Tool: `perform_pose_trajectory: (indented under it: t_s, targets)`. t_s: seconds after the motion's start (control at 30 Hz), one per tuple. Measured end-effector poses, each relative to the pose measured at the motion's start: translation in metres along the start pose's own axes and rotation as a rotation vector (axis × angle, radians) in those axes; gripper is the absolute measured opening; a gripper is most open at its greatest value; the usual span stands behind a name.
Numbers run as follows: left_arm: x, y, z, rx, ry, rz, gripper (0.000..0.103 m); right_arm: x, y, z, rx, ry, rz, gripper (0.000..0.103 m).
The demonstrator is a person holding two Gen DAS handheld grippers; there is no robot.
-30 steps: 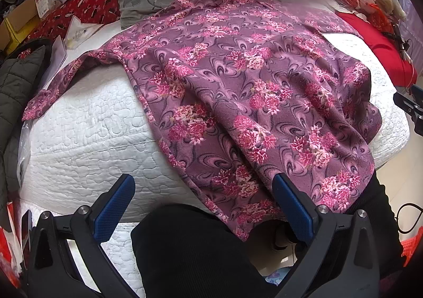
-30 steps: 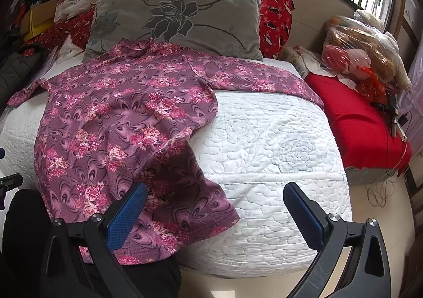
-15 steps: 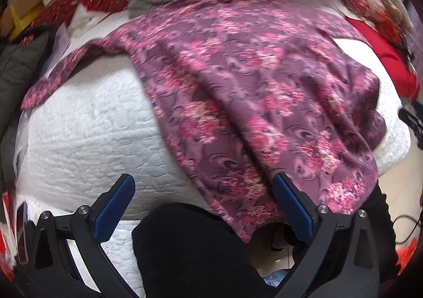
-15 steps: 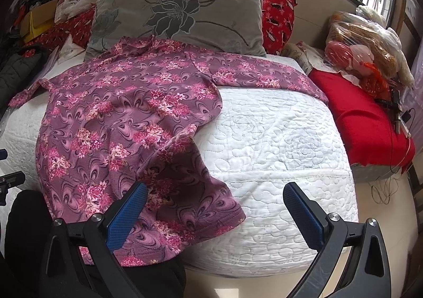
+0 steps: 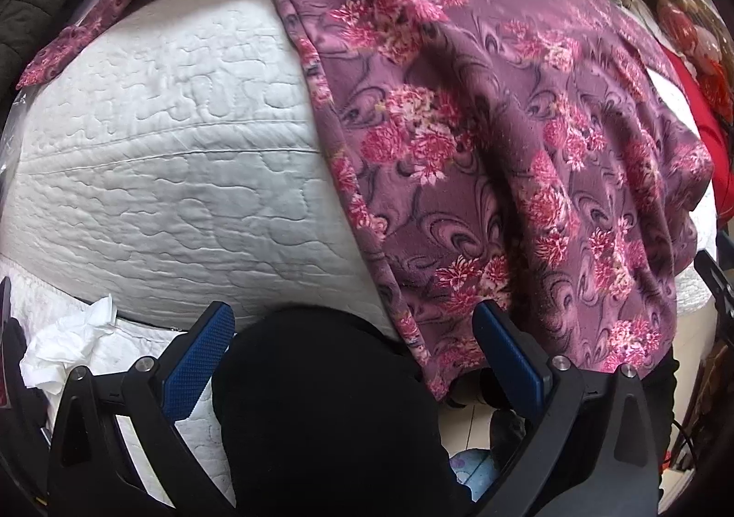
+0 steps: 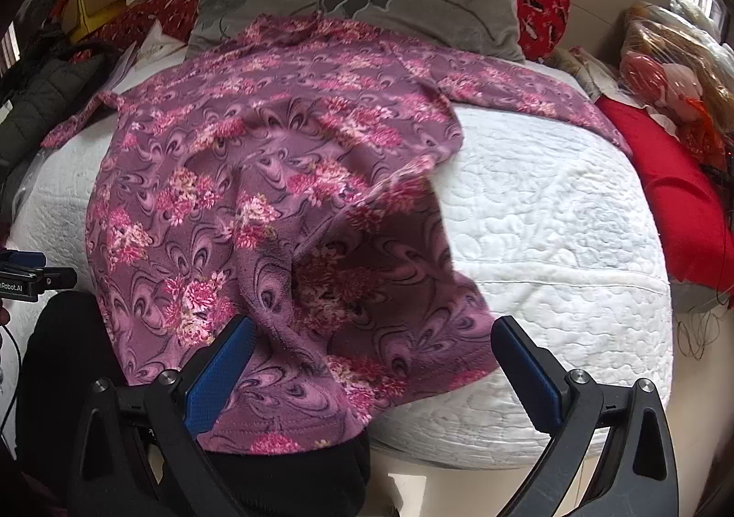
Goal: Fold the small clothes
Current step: 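Grasp the shirt hem with the left gripper while the right gripper grasps the hem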
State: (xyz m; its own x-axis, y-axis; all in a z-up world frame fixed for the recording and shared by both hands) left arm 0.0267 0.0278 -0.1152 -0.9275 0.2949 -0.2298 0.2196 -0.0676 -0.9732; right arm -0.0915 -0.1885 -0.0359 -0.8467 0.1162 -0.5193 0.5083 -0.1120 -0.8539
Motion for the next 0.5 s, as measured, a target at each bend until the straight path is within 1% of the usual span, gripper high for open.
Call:
perform_pose_trajectory:
  t_s: [0.07, 0.17, 0.3, 0.37, 0.47, 0.5]
  targets:
    - [-0.001, 0.002, 0.002, 0.008, 0.001, -0.007, 0.103, -0.001, 0.007, 0.003, 0.014, 0.016, -0.013, 0.099]
    - [-0.004, 0.006, -0.001, 0.02, -0.008, -0.018, 0.103, -0.004, 0.011, 0.013, 0.037, 0.052, -0.012, 0.099]
    - [-0.01, 0.019, -0.005, 0.039, -0.018, -0.05, 0.103, -0.008, 0.016, 0.034, 0.114, 0.064, -0.001, 0.099]
    - [-0.012, 0.029, -0.002, 0.05, -0.014, -0.076, 0.103, -0.009, 0.021, 0.041, 0.138, 0.06, 0.0, 0.099]
    - [-0.014, 0.041, 0.006, 0.077, -0.009, -0.104, 0.103, -0.01, 0.035, 0.043, 0.133, 0.021, -0.023, 0.099]
    - [-0.015, 0.045, 0.009, 0.093, -0.009, -0.108, 0.1, -0.01, 0.041, 0.041, 0.123, 0.002, -0.034, 0.098]
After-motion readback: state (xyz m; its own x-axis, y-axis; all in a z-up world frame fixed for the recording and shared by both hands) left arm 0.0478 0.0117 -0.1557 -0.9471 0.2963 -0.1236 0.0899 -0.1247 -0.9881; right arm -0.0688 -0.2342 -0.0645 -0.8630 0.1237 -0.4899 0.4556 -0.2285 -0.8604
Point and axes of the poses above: each gripper's, at about its wrist camera, not at the fingertips, and y roughly the way its jaws point, z to its right, x to its underside, the point moved 6 cm from there along y, roughly the way its jaws point, and after that the axes turned 5 degrees about y, right-handed, at the moved point
